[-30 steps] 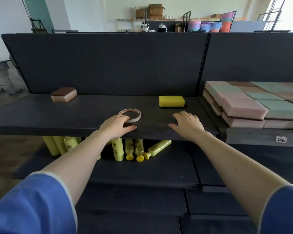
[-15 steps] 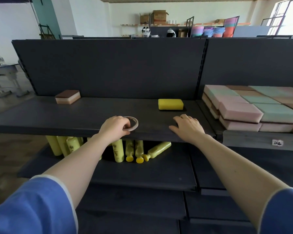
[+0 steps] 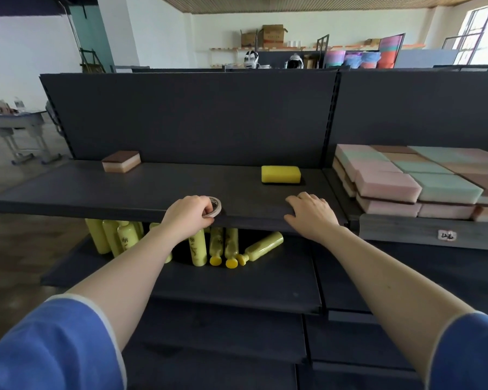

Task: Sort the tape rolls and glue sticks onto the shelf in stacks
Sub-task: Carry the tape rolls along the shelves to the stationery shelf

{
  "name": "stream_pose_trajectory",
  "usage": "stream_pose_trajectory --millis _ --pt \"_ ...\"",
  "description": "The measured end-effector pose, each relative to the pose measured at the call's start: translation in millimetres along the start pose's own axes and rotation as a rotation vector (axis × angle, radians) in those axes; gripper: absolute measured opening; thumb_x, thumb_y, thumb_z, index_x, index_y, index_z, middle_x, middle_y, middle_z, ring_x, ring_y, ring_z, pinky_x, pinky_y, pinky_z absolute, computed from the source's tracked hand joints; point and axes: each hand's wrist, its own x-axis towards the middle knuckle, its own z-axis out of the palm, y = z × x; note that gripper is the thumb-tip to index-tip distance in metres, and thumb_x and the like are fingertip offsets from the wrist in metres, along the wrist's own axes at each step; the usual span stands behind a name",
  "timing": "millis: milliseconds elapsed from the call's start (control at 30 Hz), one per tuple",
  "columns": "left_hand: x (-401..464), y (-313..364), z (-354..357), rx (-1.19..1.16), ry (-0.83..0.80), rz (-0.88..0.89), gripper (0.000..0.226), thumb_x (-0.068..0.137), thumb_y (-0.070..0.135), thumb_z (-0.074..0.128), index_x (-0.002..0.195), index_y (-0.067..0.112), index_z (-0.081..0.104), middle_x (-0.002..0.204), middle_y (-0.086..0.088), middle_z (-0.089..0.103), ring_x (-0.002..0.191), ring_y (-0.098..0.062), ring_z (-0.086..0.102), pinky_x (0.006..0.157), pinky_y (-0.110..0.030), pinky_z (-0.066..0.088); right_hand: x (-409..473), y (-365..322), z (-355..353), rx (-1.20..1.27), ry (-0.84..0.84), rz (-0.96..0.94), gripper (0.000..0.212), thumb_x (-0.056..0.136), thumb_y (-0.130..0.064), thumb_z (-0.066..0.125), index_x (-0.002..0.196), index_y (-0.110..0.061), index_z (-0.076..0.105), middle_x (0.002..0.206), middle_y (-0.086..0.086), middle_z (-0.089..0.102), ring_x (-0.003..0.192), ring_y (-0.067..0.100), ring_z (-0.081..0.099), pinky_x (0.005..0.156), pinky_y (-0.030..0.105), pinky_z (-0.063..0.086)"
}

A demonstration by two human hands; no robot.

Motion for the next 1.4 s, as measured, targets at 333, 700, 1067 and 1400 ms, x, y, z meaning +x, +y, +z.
stream_pose_trajectory --millis 333,700,1067,1400 --pt "-27.5 11.3 -9.0 0.03 0.048 0.055 0.017 0.085 0.03 0.063 0.099 0.02 0.061 0.097 0.003 0.062 0.082 -0.017 0.058 0.067 -0.03 0.045 -42.0 1.2 -12.1 -0.025 0.038 0.07 0.041 0.093 -0.033 0.047 0.13 -0.014 0.048 0.125 0.01 0.051 0.115 0.029 0.047 0.095 0.038 0.037" --pt "-61.7 19.8 -14.9 -0.059 0.066 0.273 0.016 0.085 0.03 0.063 0.096 0.018 0.061 0.094 0.003 0.061 0.082 -0.019 0.058 0.066 -0.032 0.046 -127.8 -17.0 -11.8 -0.074 0.078 0.342 0.035 0.093 -0.029 0.046 0.123 -0.012 0.054 0.121 0.011 0.055 0.112 0.03 0.05 0.091 0.038 0.037" --pt "-110.3 88.4 24.1 -0.158 -0.092 0.521 0.02 0.086 0.029 0.063 0.101 0.015 0.062 0.101 -0.001 0.062 0.088 -0.025 0.06 0.069 -0.031 0.045 -275.5 1.2 -6.5 -0.17 0.018 0.682 0.029 0.091 -0.03 0.047 0.111 -0.011 0.058 0.114 0.011 0.058 0.111 0.031 0.051 0.092 0.037 0.035" --pt "-141.7 237.0 52.8 -0.274 -0.154 0.8 0.022 0.085 0.029 0.064 0.099 0.012 0.063 0.101 -0.005 0.065 0.091 -0.027 0.06 0.071 -0.032 0.044 -397.9 74.3 -22.8 -0.202 0.01 0.981 0.031 0.091 -0.027 0.047 0.117 -0.015 0.059 0.12 0.01 0.057 0.113 0.029 0.05 0.095 0.038 0.034"
